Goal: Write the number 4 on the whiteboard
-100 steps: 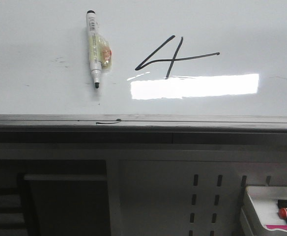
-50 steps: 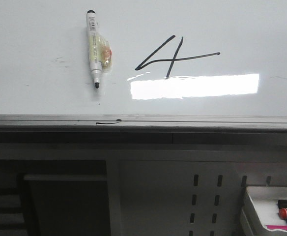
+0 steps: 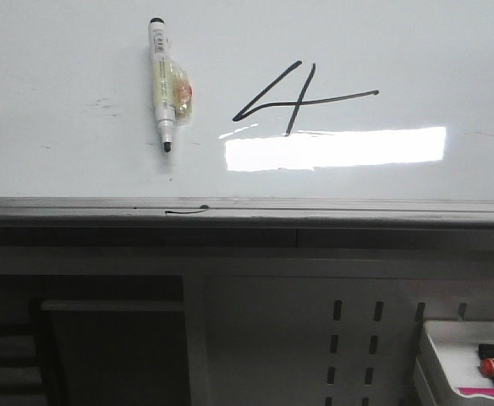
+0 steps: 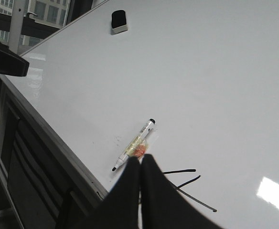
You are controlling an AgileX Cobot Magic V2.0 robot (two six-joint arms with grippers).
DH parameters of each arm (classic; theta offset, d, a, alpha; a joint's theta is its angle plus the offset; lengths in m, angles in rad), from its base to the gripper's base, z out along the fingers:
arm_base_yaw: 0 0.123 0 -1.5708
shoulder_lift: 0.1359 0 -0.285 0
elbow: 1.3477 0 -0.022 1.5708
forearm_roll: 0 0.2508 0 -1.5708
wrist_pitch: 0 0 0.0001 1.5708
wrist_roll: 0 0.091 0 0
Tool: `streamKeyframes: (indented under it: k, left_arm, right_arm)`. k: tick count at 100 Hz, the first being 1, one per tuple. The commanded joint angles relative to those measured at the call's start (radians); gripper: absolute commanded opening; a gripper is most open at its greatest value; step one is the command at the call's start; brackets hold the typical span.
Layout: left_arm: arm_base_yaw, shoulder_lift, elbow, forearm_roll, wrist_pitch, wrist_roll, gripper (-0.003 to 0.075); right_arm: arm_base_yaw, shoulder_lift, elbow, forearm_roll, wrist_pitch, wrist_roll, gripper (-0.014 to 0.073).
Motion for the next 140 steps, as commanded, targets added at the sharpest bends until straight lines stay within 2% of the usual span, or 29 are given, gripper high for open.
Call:
streamKeyframes:
  k: [1, 8, 17, 28, 40, 48, 57, 74, 92, 140]
  left_arm:
    - [-0.003, -0.001, -0.017, -0.012, -0.068, 0.002, -0.0020]
    - [0.010, -0.024, 0.013, 0.057, -0.129, 0.002, -0.0020]
    - [0.057, -0.068, 0.081, 0.231, -0.204, -0.027, -0.0020]
    - [0.164, -0.130, 0.201, 0.494, -0.298, -0.181, -0.0020]
    - [0.302, -0.227, 0.340, 0.630, -0.353, -0.397, -0.0020]
    - [0.375, -0.303, 0.413, 0.640, -0.336, -0.493, -0.0020]
    - [0.433, -0.381, 0.468, 0.665, -0.299, -0.531, -0.0020]
    - [0.505, -0.480, 0.466, 0.668, -0.014, -0.560, -0.0020]
    - [0.550, -0.476, 0.466, 0.654, 0.161, -0.605, -0.0020]
    - [0.550, -0.476, 0.467, 0.624, 0.172, -0.608, -0.0020]
  right_arm:
    - [-0.008, 0.010, -0.024, 0.023, -0.060, 0.003, -0.0066]
    - [-0.008, 0.010, -0.024, 0.023, -0.060, 0.003, -0.0066]
    - [-0.008, 0.010, -0.024, 0.023, -0.060, 0.003, -0.0066]
    - [-0.008, 0.010, -0.024, 0.023, -0.060, 0.003, -0.0066]
    - [-0.008, 0.010, -0.024, 0.023, -0.060, 0.003, -0.0066]
    - [-0.008, 0.010, -0.024, 0.023, -0.060, 0.003, -0.0066]
    - [-0.008, 0.010, -0.024, 0.023, -0.060, 0.003, -0.0066]
    - [-0.008, 0.010, -0.024, 0.023, -0.060, 0.003, -0.0066]
    - [-0.008, 0.010, -0.024, 0.023, -0.058, 0.003, -0.0066]
    - [-0.008, 0.010, -0.024, 0.023, -0.058, 0.003, -0.0066]
